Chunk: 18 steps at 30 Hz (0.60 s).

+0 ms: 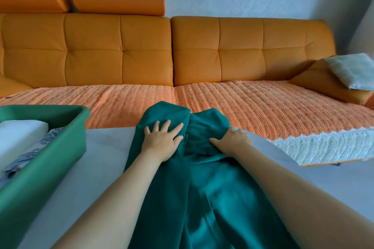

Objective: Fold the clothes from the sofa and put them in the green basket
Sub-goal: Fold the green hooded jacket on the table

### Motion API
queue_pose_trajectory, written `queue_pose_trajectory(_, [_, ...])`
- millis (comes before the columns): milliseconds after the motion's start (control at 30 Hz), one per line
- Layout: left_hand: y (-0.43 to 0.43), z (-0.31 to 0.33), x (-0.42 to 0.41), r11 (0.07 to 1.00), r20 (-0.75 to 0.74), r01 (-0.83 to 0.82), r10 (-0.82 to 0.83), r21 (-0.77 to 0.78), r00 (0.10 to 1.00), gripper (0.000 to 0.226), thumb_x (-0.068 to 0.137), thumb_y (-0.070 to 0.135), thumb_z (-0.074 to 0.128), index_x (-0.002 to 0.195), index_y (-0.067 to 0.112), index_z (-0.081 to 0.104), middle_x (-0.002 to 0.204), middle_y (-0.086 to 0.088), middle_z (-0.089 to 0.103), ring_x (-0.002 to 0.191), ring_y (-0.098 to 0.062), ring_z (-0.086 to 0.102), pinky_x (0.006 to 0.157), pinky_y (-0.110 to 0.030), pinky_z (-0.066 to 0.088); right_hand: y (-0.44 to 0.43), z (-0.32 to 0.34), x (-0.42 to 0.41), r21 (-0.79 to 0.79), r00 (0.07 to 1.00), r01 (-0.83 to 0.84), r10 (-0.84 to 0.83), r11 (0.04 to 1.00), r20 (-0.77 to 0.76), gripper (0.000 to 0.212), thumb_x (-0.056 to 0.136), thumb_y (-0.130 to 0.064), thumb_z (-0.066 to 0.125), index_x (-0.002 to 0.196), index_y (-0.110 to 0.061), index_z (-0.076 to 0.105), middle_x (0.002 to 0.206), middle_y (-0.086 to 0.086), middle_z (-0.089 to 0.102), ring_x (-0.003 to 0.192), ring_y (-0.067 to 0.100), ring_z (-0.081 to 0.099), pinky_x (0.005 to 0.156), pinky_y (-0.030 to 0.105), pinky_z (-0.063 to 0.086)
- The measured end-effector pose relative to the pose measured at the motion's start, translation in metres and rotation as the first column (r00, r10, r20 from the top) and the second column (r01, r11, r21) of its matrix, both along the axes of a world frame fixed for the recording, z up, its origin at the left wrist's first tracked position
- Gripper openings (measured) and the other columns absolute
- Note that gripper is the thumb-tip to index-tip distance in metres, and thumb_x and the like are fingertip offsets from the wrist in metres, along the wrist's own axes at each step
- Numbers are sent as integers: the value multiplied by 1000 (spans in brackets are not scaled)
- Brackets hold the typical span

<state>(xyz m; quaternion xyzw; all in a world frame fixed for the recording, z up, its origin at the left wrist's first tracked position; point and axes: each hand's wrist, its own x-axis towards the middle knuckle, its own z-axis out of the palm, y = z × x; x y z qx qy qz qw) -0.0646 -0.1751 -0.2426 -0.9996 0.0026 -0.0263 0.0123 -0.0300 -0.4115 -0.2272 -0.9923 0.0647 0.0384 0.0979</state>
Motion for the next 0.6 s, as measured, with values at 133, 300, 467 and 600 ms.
queue_pose_trajectory(133, [0, -1, -5, 994, 64, 102, -100, -27, 993, 49, 105, 52, 20, 154, 47, 22, 166, 5, 17, 153, -18, 9, 118, -54, 10, 1, 14, -2, 152, 1000, -17, 18, 988, -6, 54, 78, -58, 67, 101, -10, 56, 94, 3, 63, 77, 19, 56, 64, 31, 44])
queue_pose_trajectory(300, [-2, 7, -5, 993, -98, 50, -60, -103, 993, 51, 105, 51, 16, 155, 48, 15, 167, 7, 7, 153, -17, 0, 120, -55, 0, 14, 43, -10, 641, 980, 197, -127, 742, -154, 27, 77, -19, 74, 85, -9, 50, 83, 9, 60, 76, 25, 64, 71, 37, 59])
queue_pose_trajectory(467, [14, 23, -5, 831, -136, 19, -114, -556, 984, 47, 107, 45, 21, 153, 43, 29, 162, 8, 29, 151, -13, 16, 122, -44, 4, 40, 85, -23, 803, 989, 79, 54, 590, -137, 49, 81, -8, 71, 126, -3, 52, 107, 19, 63, 92, 35, 67, 79, 47, 60])
queue_pose_trajectory(600, [23, 47, -7, 107, -195, -203, 78, -973, 978, 43, 104, 48, 33, 139, 34, 53, 122, 4, 68, 115, -15, 61, 99, -32, 43, 95, 106, -31, 785, 949, -166, 312, 596, -36, 66, 87, -11, 70, 146, -12, 41, 107, 7, 59, 82, 18, 62, 67, 29, 55])
